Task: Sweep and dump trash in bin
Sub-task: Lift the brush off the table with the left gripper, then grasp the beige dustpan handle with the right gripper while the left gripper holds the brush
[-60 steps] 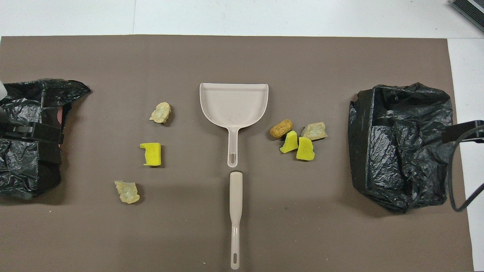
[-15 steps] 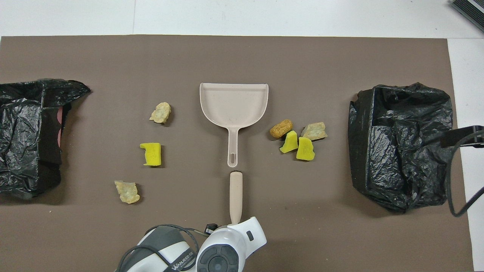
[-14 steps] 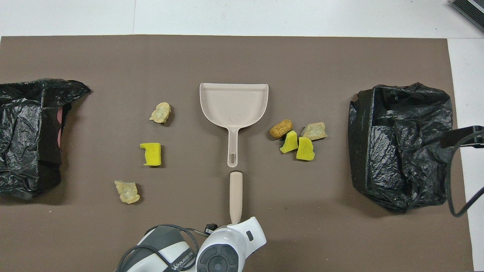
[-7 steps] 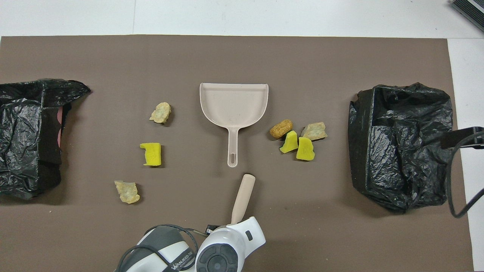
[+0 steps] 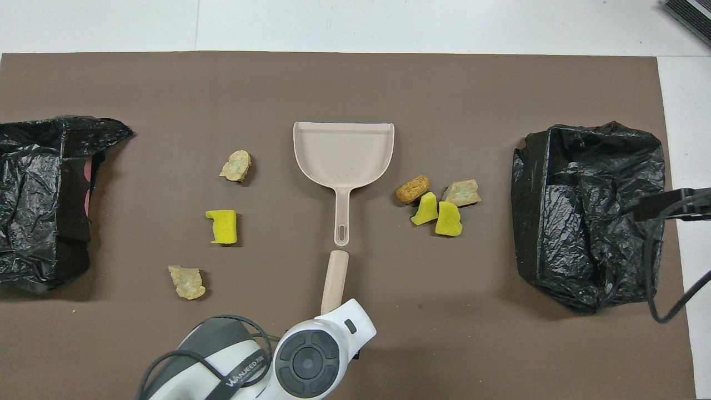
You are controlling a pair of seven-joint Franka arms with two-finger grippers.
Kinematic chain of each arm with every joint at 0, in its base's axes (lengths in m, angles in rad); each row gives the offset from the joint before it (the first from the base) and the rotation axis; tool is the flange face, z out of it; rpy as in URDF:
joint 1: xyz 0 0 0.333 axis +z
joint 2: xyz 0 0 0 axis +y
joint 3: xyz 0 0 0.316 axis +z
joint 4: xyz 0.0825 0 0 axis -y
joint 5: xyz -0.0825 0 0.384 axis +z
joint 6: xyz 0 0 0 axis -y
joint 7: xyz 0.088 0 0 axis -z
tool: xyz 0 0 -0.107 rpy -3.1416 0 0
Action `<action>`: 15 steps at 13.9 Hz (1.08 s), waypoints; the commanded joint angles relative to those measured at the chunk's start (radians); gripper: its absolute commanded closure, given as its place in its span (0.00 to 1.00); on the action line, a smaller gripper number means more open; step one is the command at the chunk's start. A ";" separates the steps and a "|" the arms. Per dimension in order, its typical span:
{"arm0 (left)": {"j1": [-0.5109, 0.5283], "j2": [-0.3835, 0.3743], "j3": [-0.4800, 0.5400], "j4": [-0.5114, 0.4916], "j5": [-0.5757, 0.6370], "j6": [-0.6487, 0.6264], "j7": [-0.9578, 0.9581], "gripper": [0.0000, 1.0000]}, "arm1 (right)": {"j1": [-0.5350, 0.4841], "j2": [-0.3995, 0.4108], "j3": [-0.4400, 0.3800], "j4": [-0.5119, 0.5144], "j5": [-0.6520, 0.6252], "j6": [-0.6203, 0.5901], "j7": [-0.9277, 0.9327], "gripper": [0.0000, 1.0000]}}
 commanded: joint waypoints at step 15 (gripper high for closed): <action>0.501 -0.185 -0.005 -0.036 0.198 -0.353 -0.096 1.00 | 0.497 0.562 0.008 0.089 0.067 0.564 0.744 0.00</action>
